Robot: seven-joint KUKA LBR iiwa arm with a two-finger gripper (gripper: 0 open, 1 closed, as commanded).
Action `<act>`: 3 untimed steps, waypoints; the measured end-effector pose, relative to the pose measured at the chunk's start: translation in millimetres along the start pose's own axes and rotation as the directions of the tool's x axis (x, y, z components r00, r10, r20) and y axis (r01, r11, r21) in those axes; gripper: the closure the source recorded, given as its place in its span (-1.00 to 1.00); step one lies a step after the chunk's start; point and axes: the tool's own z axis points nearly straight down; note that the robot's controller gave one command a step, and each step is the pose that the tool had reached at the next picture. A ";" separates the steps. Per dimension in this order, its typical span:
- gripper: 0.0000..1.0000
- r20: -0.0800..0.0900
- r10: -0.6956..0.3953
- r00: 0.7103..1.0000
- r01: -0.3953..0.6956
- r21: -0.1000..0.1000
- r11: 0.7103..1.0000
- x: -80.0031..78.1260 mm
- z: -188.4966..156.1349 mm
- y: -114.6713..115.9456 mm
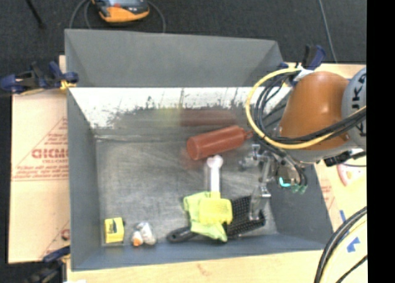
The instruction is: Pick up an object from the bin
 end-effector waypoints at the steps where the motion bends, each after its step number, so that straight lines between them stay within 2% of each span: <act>1: -1.00 0.008 -0.002 1.000 0.002 0.001 1.000 -1.8 -3.7 0.1; 2: -1.00 0.013 -0.198 0.980 0.198 0.005 0.980 3.8 21.3 16.3; 3: 1.00 -0.001 -0.547 0.837 0.547 0.000 0.837 -10.9 89.6 5.2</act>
Offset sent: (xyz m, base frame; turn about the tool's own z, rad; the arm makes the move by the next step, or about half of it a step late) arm -0.0141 0.0376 -0.0543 -0.4133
